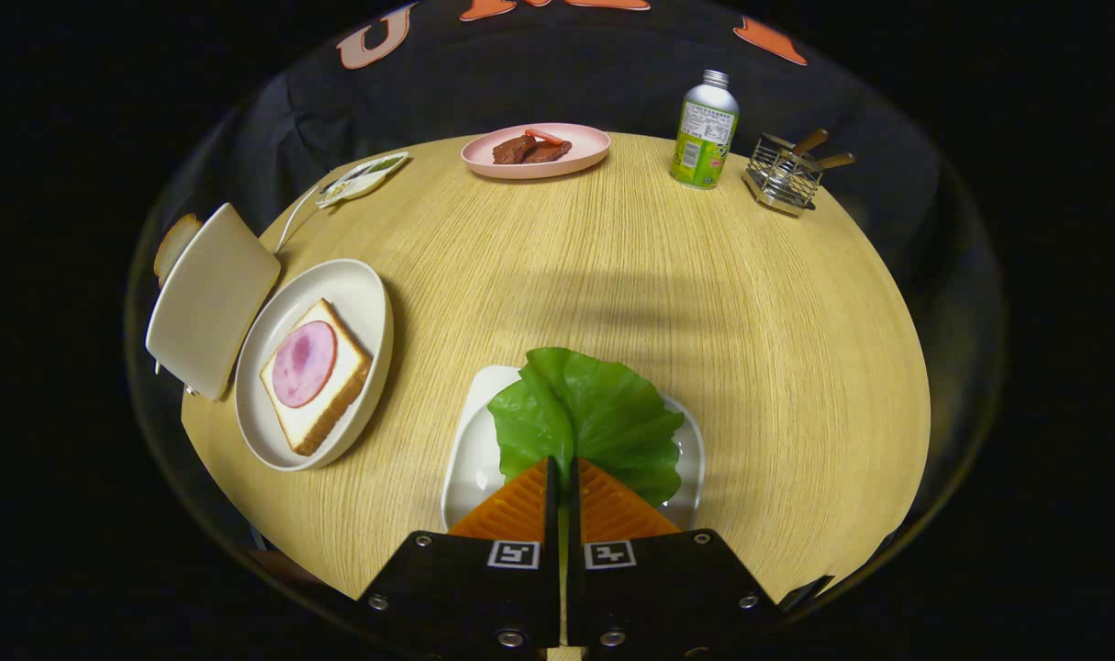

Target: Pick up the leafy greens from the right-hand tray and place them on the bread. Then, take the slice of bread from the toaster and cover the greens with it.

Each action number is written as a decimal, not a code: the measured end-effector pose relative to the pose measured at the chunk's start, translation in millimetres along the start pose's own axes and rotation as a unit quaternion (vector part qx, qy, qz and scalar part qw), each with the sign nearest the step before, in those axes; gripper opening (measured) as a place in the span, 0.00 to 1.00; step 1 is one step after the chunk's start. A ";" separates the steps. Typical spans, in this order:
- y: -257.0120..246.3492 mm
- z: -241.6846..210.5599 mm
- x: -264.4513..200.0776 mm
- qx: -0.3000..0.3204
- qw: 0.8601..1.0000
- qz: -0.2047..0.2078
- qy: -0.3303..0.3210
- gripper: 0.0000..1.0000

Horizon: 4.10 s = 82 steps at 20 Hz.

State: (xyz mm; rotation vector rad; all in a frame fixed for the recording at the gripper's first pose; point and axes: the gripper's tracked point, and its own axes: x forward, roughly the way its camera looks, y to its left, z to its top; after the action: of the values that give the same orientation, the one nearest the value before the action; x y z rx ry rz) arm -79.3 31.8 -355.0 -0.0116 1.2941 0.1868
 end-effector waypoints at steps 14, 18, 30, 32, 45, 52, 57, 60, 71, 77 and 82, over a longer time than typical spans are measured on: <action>95.6 75.0 -67.5 -0.051 0.983 0.106 -0.138 0.04; 124.1 79.4 -61.7 -0.075 0.981 0.125 -0.129 0.04; 196.5 69.6 -14.8 -0.128 0.980 0.132 -0.082 0.05; 213.3 59.3 -10.6 -0.133 0.978 0.146 -0.061 0.08; 213.6 77.8 -11.0 -0.134 0.983 0.102 -0.078 0.30; 252.4 102.5 -70.8 -0.070 0.983 0.160 -0.064 0.78; 289.9 135.0 -102.4 -0.033 0.982 0.176 -0.061 0.82; 317.4 158.7 -122.9 -0.028 0.979 0.190 -0.068 0.83; 411.2 172.8 -120.7 -0.050 0.974 0.220 -0.031 0.83; 417.5 175.9 -91.5 -0.037 0.980 0.197 -0.007 0.82; 417.3 185.2 -80.7 -0.022 0.982 0.185 -0.004 0.64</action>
State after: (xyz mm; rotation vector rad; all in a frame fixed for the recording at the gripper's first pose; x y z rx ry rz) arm 16.2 453.2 -186.7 0.1936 1.2766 0.5333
